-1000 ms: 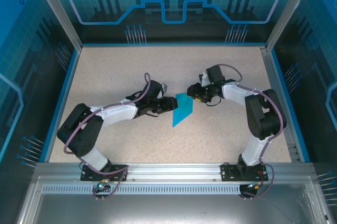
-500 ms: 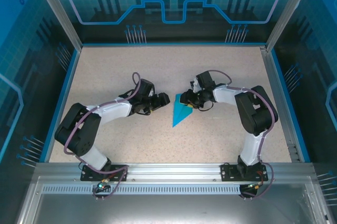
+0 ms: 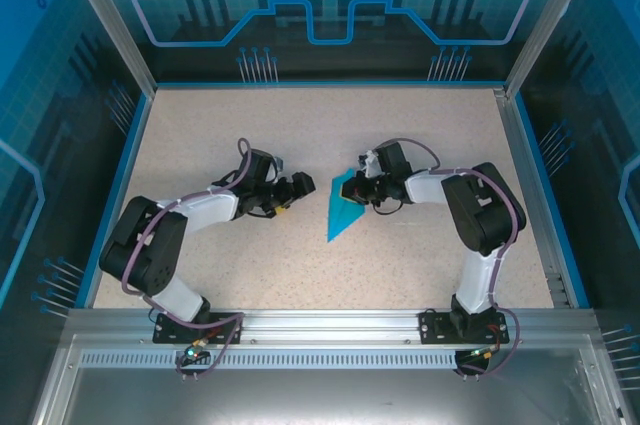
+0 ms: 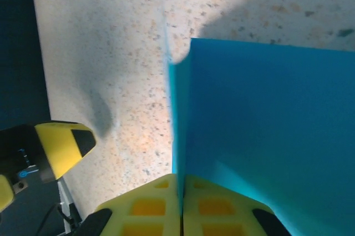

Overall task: Fold a paper plane with a square sheet of paper (pick it up from the middle)
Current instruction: Pick up the paper from the center of the table, then turn over the paper at the center of the table.

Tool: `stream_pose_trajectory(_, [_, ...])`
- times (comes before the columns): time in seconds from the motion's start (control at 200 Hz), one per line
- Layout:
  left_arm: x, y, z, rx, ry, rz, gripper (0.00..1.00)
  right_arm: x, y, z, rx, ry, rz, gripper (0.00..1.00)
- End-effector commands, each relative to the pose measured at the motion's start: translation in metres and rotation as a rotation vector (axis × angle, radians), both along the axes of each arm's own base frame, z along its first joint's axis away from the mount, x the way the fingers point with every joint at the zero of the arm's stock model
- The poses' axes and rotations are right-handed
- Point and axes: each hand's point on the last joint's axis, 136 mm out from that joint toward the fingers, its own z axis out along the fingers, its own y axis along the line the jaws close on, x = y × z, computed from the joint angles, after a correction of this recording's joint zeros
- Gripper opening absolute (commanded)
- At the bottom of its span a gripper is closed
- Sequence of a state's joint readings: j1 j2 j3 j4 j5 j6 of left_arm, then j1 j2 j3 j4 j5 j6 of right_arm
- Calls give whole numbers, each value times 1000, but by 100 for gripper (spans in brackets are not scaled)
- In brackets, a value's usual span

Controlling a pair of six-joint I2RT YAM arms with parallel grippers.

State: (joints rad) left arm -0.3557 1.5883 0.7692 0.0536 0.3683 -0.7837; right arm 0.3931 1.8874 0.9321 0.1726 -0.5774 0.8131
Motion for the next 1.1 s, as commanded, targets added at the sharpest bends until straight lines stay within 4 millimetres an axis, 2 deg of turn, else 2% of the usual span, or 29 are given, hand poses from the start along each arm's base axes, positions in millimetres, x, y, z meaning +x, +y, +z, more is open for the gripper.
stream_pose_trajectory(0.0, [-6, -20, 34, -161, -65, -116, 98, 17, 7, 66, 151, -155, 20, 6])
stream_pose_trajectory(0.23, [-10, -46, 75, -398, -108, -210, 98, 17, 7, 134, 291, -213, 49, 6])
stream_pose_trajectory(0.43, [-12, -61, 106, -521, -176, -272, 98, 12, 14, 170, 387, -210, 77, 7])
stream_pose_trajectory(0.585, [-16, -70, 125, -562, -238, -307, 89, 8, 17, 177, 399, -201, 86, 8])
stream_pose_trajectory(0.675, [-15, -71, 133, -570, -277, -305, 72, 5, 20, 176, 403, -189, 96, 8])
stream_pose_trajectory(0.77, [-14, -73, 140, -587, -307, -292, 63, 2, 21, 172, 400, -180, 95, 8])
stream_pose_trajectory(1.095, [-9, -73, 131, -582, -289, -250, 32, -3, 19, 166, 384, -165, 98, 9])
